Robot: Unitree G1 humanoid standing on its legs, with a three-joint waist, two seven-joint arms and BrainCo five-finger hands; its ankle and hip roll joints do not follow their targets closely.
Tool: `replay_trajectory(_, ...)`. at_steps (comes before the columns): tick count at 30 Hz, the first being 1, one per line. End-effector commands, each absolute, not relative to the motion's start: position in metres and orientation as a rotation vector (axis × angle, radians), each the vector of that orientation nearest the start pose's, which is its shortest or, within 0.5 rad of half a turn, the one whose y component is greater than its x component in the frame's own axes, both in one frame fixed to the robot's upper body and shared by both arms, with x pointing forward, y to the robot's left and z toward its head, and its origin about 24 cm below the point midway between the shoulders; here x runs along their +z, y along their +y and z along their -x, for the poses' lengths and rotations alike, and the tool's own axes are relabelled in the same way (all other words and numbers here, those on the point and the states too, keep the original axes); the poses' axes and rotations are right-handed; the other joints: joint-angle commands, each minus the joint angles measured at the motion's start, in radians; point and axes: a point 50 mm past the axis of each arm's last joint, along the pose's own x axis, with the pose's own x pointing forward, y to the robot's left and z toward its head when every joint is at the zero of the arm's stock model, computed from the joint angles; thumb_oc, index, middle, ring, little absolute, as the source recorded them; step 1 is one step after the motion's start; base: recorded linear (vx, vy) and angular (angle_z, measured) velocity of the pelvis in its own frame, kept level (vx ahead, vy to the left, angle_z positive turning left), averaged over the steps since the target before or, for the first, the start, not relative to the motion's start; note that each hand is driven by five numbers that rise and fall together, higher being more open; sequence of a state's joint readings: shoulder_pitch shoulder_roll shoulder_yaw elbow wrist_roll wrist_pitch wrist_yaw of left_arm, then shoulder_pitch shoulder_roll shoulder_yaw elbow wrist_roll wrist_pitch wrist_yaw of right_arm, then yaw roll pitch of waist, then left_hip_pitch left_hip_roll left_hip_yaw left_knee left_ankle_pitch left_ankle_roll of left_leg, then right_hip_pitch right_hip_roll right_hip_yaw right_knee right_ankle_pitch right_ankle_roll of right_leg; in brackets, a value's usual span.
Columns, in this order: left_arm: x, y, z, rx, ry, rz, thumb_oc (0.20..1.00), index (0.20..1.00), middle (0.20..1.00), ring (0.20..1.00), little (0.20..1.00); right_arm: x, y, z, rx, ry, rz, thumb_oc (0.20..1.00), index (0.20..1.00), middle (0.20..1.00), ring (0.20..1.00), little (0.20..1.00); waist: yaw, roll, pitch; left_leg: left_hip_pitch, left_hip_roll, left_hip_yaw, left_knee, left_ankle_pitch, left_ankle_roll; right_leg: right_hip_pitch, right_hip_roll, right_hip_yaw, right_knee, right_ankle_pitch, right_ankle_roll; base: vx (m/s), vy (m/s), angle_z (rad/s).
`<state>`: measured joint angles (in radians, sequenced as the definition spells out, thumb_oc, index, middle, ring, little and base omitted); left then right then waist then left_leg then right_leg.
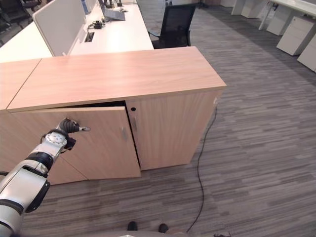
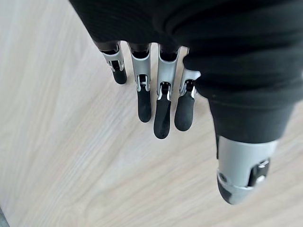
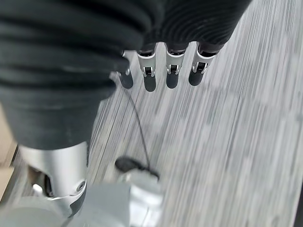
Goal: Put the empty folder in the office cabinet
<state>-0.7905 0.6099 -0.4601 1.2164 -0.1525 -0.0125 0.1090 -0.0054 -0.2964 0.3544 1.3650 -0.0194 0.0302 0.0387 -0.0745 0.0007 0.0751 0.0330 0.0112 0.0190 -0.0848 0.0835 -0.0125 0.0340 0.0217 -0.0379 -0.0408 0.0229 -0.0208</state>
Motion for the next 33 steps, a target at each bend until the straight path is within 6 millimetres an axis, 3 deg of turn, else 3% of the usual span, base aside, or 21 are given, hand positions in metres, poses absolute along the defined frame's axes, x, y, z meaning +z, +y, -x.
replay_trajectory(1,0.142,0.298,-0.384,0.312,0.124,-0.626,1.000,1.000,1.000,1.000,1.000,-0.164,-0.259,-0.050,0.096,1.432,0.486,1.000,1.000,1.000,1.000,1.000,-0.036,-0.012,-0.044,-0.005,-0.018,-0.005,0.061,-0.118,0.001,0.013,-0.029,-0.031,-0.001,-0.058,0.103,0.01,0.062,-0.14)
replay_trajectory(7,0.145,0.306,-0.382,0.335,0.133,-0.634,1.000,1.000,1.000,1.000,1.000,-0.166,-0.254,-0.044,0.097,1.445,0.455,1.000,1.000,1.000,1.000,1.000,-0.043,0.007,-0.068,0.033,-0.024,0.009,-0.002,-0.104,0.004,0.032,-0.034,-0.034,-0.030,-0.051,0.118,0.02,0.064,-0.02)
replay_trajectory(9,0.139,0.307,-0.380,0.326,0.153,-0.629,1.000,1.000,1.000,1.000,1.000,-0.166,-0.254,-0.039,0.100,1.461,0.457,1.000,1.000,1.000,1.000,1.000,-0.042,0.010,-0.073,0.039,-0.026,0.012,-0.002,-0.107,0.005,0.041,-0.039,-0.034,-0.037,-0.049,0.123,0.00,0.069,0.01)
replay_trajectory(19,0.110,0.297,-0.377,0.296,0.229,-0.575,1.000,1.000,1.000,1.000,1.000,-0.165,-0.250,-0.054,0.112,1.417,0.475,1.000,1.000,1.000,1.000,1.000,-0.039,0.006,-0.084,0.038,-0.030,0.022,-0.002,-0.112,0.010,0.037,-0.049,-0.033,-0.041,-0.039,0.131,0.00,0.024,-0.01)
replay_trajectory(22,0.092,0.288,-0.372,0.281,0.238,-0.436,1.000,1.000,1.000,1.000,1.000,-0.166,-0.248,-0.054,0.123,1.420,0.485,1.000,1.000,1.000,1.000,1.000,-0.035,0.002,-0.085,0.037,-0.031,0.023,-0.002,-0.114,0.011,0.036,-0.052,-0.033,-0.041,-0.037,0.131,-0.01,0.020,-0.09)
replay_trajectory(24,0.063,0.282,-0.358,0.279,0.239,-0.172,1.000,1.000,1.000,1.000,1.000,-0.168,-0.246,-0.046,0.125,1.446,0.474,1.000,1.000,1.000,1.000,1.000,-0.023,-0.002,-0.085,0.038,-0.033,0.017,-0.002,-0.116,0.012,0.040,-0.057,-0.041,-0.043,-0.039,0.130,0.00,0.023,-0.09)
replay_trajectory(25,0.063,0.282,-0.357,0.279,0.239,-0.172,1.000,1.000,1.000,1.000,1.000,-0.168,-0.247,-0.046,0.125,1.446,0.475,1.000,1.000,1.000,1.000,1.000,-0.024,-0.002,-0.086,0.038,-0.033,0.017,-0.002,-0.116,0.012,0.040,-0.056,-0.041,-0.043,-0.039,0.130,0.00,0.017,-0.08)
replay_trajectory(28,0.017,0.267,-0.328,0.282,0.271,0.010,1.000,1.000,1.000,1.000,1.000,-0.170,-0.239,-0.045,0.125,1.448,0.450,1.000,1.000,1.000,1.000,1.000,-0.003,-0.015,-0.083,0.039,-0.034,0.007,-0.002,-0.117,0.014,0.046,-0.059,-0.047,-0.046,-0.040,0.127,0.00,0.000,0.00)
replay_trajectory(30,0.009,0.261,-0.320,0.290,0.254,0.004,1.000,1.000,1.000,1.000,1.000,-0.170,-0.236,-0.043,0.122,1.448,0.441,1.000,1.000,1.000,1.000,1.000,0.003,-0.020,-0.081,0.037,-0.036,0.002,-0.002,-0.117,0.014,0.047,-0.061,-0.049,-0.046,-0.040,0.126,0.00,0.000,0.00)
replay_trajectory(32,-0.008,0.245,-0.301,0.261,0.258,-0.056,1.000,1.000,1.000,1.000,1.000,-0.172,-0.230,-0.040,0.126,1.441,0.423,1.000,1.000,1.000,1.000,1.000,0.016,-0.031,-0.077,0.033,-0.038,-0.007,-0.002,-0.116,0.015,0.047,-0.061,-0.051,-0.047,-0.040,0.123,-0.02,-0.001,0.07)
replay_trajectory(33,-0.042,0.248,-0.270,0.256,0.391,0.015,1.000,1.000,1.000,1.000,1.000,-0.171,-0.233,-0.041,0.119,1.439,0.427,1.000,1.000,1.000,1.000,1.000,0.025,-0.035,-0.074,0.030,-0.039,-0.010,-0.002,-0.115,0.015,0.046,-0.062,-0.059,-0.047,-0.041,0.124,-0.01,0.000,0.12)
